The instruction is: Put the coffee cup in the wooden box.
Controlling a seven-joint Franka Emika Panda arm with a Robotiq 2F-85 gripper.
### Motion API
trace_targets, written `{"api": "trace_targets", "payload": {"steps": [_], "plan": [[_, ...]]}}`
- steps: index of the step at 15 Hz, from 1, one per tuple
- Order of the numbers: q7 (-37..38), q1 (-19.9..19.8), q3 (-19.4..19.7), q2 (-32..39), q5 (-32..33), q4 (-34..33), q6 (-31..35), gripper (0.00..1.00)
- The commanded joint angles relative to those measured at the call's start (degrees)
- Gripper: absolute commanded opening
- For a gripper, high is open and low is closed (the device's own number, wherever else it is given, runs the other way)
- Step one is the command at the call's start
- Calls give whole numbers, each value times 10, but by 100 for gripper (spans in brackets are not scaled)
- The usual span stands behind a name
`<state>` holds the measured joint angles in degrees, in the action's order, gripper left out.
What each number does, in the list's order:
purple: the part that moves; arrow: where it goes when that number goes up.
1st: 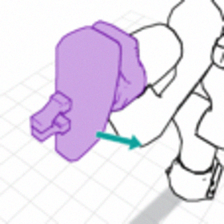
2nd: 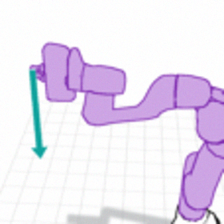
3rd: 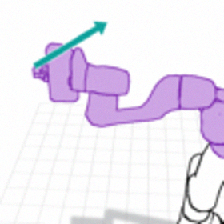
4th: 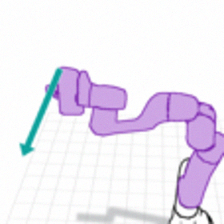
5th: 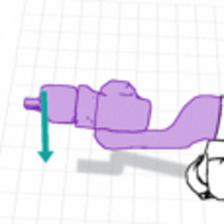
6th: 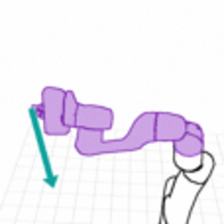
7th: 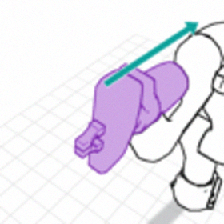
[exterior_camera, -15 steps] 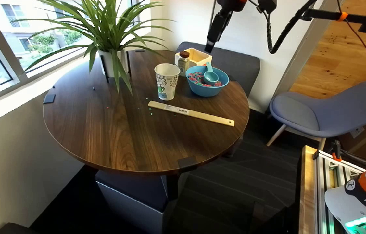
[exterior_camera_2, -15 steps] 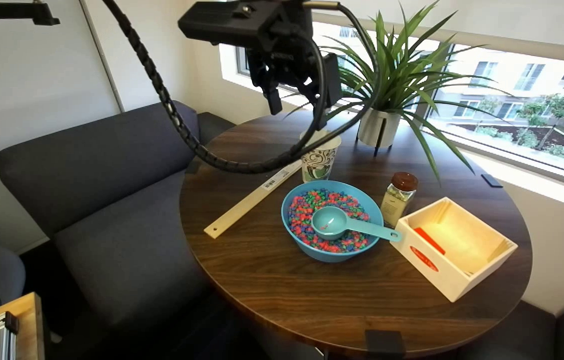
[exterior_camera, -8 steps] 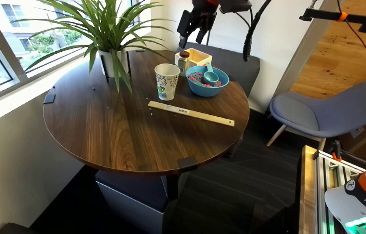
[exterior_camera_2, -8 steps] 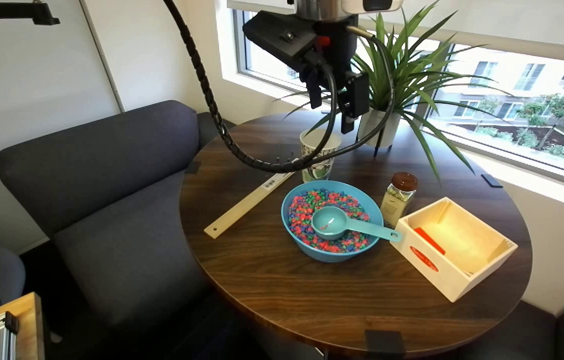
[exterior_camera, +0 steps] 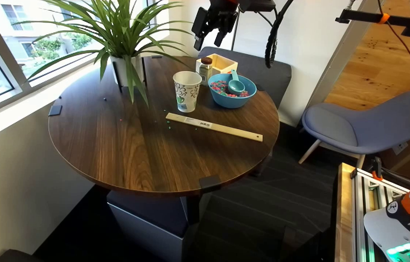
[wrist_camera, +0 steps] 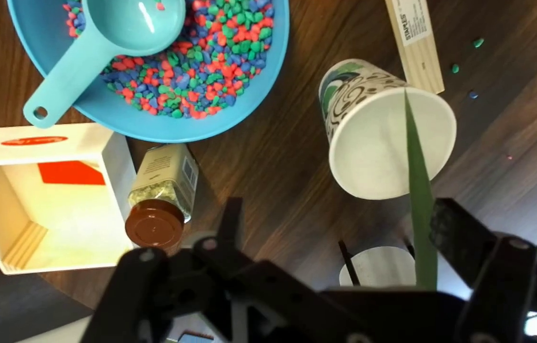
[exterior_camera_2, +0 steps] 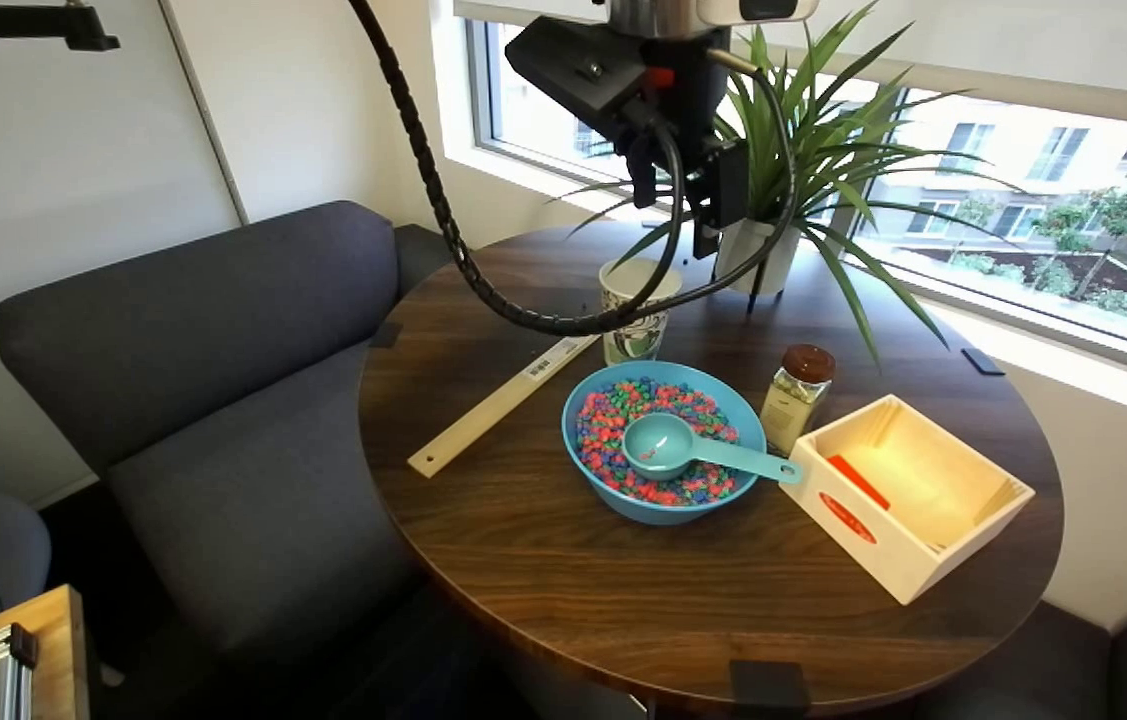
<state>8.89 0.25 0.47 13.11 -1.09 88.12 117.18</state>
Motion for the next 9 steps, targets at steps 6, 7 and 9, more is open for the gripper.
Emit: {"api": "trace_targets", "payload": {"steps": [6, 7, 9], "plan": [[-14, -3, -4, 37, -23, -81, 8, 100], [-14, -2, -4, 39, -23, -86, 11, 100], [-25, -2, -5, 41, -20, -91, 28, 100]]}}
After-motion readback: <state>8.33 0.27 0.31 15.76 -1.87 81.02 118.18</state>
